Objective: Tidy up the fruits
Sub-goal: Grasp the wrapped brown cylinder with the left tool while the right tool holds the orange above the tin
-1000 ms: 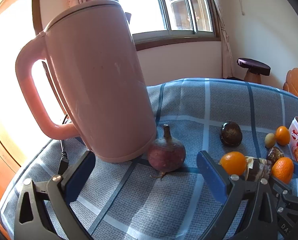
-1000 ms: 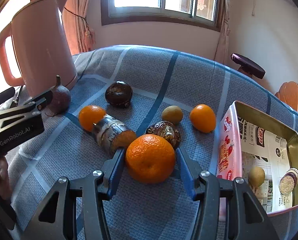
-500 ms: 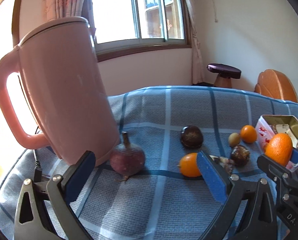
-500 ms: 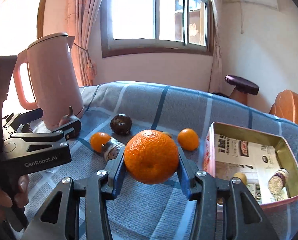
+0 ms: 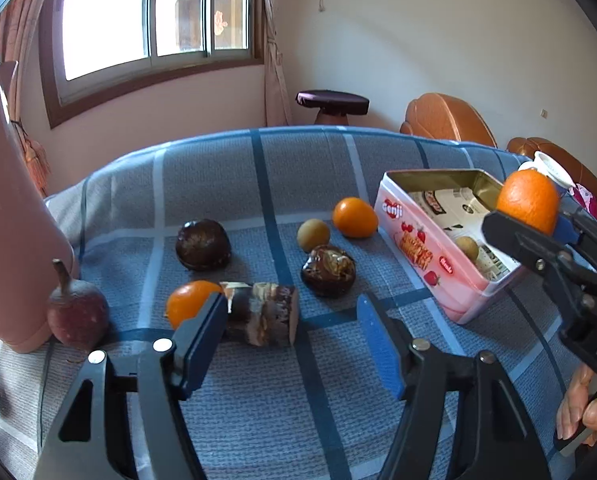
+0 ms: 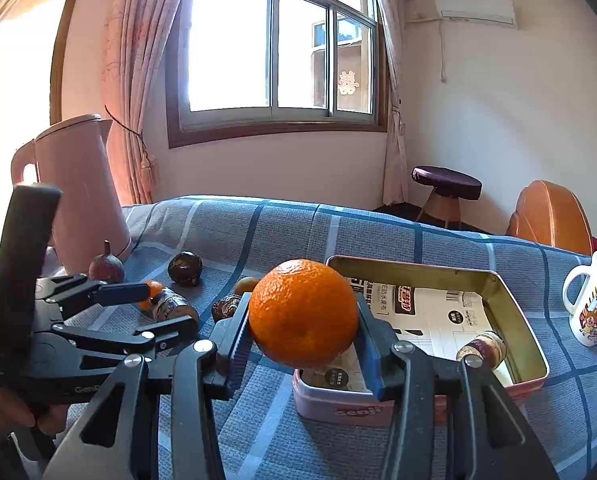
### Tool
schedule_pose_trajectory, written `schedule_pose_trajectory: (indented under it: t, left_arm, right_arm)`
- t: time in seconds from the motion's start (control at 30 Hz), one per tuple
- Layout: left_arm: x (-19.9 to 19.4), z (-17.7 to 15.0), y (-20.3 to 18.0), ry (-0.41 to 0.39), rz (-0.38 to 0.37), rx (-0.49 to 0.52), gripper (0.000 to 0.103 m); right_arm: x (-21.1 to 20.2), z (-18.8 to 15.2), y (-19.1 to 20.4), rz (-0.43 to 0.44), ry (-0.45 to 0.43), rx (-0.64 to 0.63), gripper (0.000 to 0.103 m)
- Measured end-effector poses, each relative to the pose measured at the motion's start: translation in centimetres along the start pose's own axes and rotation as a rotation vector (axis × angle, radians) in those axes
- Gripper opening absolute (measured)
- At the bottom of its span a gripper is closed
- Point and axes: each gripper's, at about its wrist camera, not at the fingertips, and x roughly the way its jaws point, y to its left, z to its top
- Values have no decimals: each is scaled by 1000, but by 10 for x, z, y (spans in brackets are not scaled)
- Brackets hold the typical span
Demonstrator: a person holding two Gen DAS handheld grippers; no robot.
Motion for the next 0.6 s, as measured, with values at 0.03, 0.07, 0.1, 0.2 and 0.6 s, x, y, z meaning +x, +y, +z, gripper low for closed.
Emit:
schedule_pose_trajectory:
  t: [0.03,0.07,0.1,0.2,0.6]
  left_arm:
    - [3,2,0,2,14,-4,68]
    - [6,4,1,5,17,-12,68]
    - [9,7,2,10,22,-21,68]
    - [17,14,-2,17,27,-6,68]
    - [2,3,10,22,62,-91,63]
  right_arm:
    - [0,1,-1,2,-1,5,48]
    - [0,1,-2,4,-2,7,48]
    - [0,1,-2,4,-4,7,48]
    - [2,3,-5,7,4,12,48]
    - [4,3,-9,26,27,33,48]
